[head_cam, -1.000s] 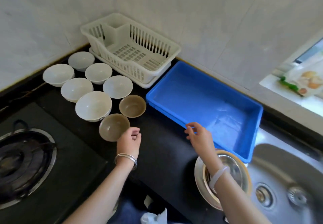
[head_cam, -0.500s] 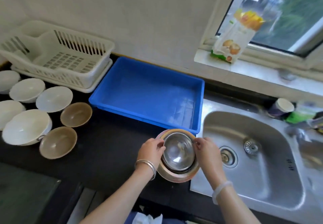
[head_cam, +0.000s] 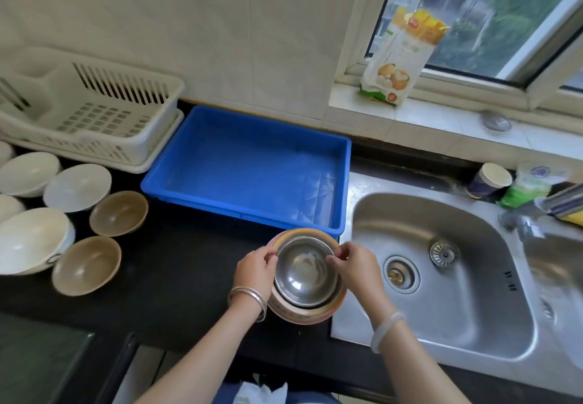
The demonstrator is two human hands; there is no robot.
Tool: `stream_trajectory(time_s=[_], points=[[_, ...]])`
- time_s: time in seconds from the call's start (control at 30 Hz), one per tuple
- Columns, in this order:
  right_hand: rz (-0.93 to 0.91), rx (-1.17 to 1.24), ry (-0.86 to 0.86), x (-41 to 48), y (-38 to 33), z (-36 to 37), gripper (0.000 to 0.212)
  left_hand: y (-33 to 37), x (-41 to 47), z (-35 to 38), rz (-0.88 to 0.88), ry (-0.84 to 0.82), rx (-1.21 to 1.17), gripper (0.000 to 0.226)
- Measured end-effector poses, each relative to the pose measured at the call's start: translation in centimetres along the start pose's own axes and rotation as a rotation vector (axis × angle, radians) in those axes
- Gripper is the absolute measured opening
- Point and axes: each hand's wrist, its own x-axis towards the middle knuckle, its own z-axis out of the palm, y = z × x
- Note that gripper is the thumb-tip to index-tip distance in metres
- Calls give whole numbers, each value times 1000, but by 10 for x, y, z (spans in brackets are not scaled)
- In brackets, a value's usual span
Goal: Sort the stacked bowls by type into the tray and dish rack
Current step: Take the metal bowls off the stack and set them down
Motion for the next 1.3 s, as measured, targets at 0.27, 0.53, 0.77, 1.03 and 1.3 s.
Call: stream_trajectory(time_s=[0.27, 0.53, 0.77, 1.03, 1.3], points=[[46, 203, 2, 0, 8, -23, 22, 2, 5, 2, -14, -33, -19, 20], [94, 405, 0, -1, 20, -34, 12, 16, 4, 5, 51, -10, 99, 5], [79, 558, 28, -6, 10, -45, 15, 14, 6, -6, -3, -33, -41, 7], [-31, 674, -1, 1, -40, -47, 15, 1, 12, -58, -103, 42, -365, 13], [-54, 665, -190, 12, -93, 10, 18, -57, 0, -112, -311, 250, -626, 10]])
